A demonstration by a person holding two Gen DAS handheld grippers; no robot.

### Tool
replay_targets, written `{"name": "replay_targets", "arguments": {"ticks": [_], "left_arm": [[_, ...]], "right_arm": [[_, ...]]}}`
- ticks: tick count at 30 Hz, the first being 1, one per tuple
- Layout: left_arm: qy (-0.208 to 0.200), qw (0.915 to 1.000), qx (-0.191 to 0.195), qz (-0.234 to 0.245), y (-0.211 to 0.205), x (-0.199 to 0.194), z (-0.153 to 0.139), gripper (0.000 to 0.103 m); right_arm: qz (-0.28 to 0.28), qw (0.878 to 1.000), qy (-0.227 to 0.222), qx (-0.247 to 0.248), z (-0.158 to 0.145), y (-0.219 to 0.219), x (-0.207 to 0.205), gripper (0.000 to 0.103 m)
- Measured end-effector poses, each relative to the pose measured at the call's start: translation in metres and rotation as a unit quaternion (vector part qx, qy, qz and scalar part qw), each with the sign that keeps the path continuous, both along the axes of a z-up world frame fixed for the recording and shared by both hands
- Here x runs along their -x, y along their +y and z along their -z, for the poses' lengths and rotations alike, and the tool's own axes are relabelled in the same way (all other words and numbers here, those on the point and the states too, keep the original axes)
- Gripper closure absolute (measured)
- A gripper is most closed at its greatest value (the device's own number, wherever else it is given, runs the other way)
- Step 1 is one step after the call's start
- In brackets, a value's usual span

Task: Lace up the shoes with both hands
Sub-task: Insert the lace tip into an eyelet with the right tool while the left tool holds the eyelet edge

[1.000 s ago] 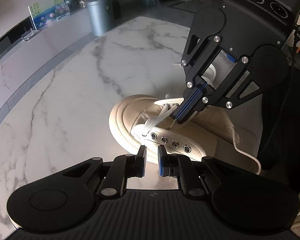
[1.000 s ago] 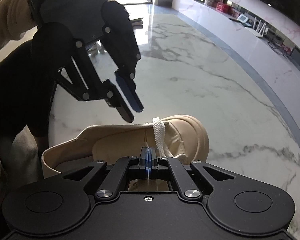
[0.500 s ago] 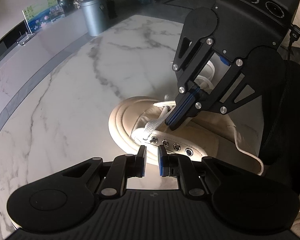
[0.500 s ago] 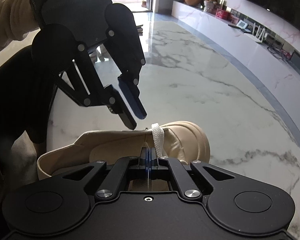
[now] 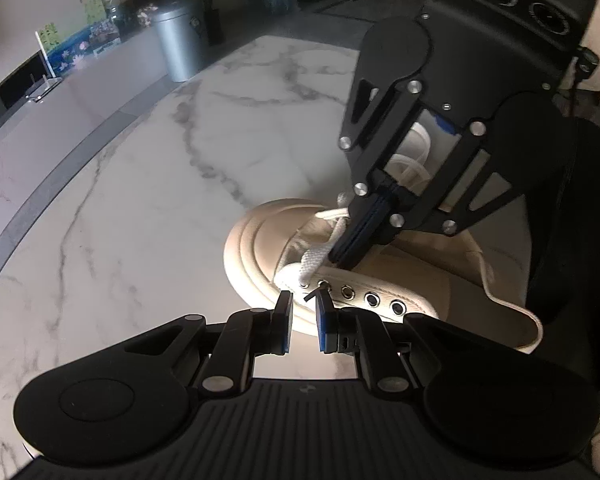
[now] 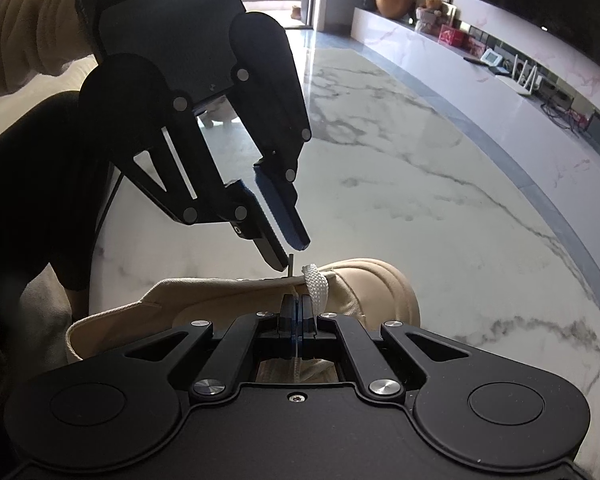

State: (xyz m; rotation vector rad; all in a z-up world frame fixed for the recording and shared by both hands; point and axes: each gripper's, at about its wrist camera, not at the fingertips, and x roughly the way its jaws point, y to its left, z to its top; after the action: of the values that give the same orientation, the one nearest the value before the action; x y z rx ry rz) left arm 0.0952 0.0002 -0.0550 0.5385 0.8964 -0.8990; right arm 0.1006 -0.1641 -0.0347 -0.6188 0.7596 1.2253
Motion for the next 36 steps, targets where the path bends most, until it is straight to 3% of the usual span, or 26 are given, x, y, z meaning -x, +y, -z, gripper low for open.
{"name": "replay_targets", "arguments": {"ticks": [13,21,30,32,36], "left_arm": [[-0.025,0.9972,-0.016,0.070,-0.008,0.002,0.001,0.092],[-0.026,0.9982,0.000,0.054,-0.005,0.002,0.005,0.092],[0.016,0.9987,0.048,0.000,0.009,-0.004,0.002,0.096],[0.020,0.9981,0.058,0.004,0.011,-0.006,0.001,0.096],[-0.005,0.9985,0.038,0.040,0.007,0.000,-0.003,0.096]], "right_arm": [[-0.010,1.000,0.001,0.007,0.000,0.009,-0.004,0.103],[-0.009,1.000,0.003,0.012,0.001,0.011,-0.005,0.103],[-0.006,1.000,0.003,0.011,0.002,0.012,-0.006,0.103],[-0.006,1.000,0.003,0.011,0.002,0.012,-0.006,0.103],[-0.006,1.000,0.004,0.010,0.002,0.011,-0.007,0.103]]}}
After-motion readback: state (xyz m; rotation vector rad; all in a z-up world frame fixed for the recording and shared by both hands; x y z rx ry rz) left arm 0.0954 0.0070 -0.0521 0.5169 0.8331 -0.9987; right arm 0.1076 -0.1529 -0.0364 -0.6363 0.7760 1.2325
